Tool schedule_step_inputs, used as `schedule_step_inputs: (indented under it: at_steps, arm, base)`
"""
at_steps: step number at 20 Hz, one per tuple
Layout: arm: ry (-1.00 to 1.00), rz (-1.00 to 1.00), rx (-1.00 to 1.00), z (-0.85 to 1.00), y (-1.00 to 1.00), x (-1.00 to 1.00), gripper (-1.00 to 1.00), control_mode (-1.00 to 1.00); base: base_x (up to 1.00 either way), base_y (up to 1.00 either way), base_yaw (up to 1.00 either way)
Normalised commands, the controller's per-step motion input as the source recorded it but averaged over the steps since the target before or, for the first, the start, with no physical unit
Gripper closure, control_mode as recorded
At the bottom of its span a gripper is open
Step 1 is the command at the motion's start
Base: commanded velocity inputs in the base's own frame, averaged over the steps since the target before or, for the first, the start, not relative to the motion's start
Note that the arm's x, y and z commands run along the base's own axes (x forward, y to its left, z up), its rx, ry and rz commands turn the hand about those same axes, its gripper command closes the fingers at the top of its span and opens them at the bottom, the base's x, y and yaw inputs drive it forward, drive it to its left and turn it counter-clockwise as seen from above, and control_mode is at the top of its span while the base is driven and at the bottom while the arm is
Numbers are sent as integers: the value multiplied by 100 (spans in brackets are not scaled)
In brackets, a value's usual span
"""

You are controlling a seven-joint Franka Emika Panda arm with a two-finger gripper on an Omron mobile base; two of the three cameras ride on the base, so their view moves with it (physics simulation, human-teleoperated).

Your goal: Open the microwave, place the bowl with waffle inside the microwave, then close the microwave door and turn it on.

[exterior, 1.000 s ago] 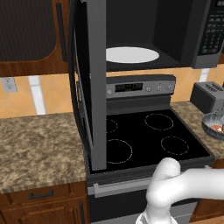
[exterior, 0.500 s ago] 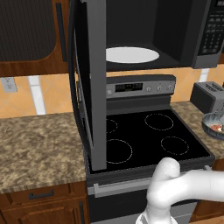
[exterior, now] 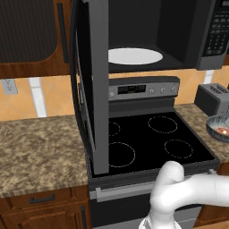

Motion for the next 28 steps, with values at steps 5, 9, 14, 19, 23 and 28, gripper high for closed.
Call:
schedule_step_inputs:
  at_steps: [5,9,14,19,23,28]
  arm:
    - [0,0,0,0,0,-1,100,-100]
    - [-3,-3,0,17,2,-19,100,-100]
    - [-11,-8,-1,73,-3,-63,100,-100]
    - [-17,-10,-5,57,1,-95,100,-100]
    - [-20,-13,-8,48,36,-91,100,-100]
    - [-18,-6,-8,63,65,-58,100,-100]
  base:
    - [0,0,0]
    - [0,0,0]
    - [0,0,0]
    - [0,0,0]
    - [0,0,0]
    - [0,0,0]
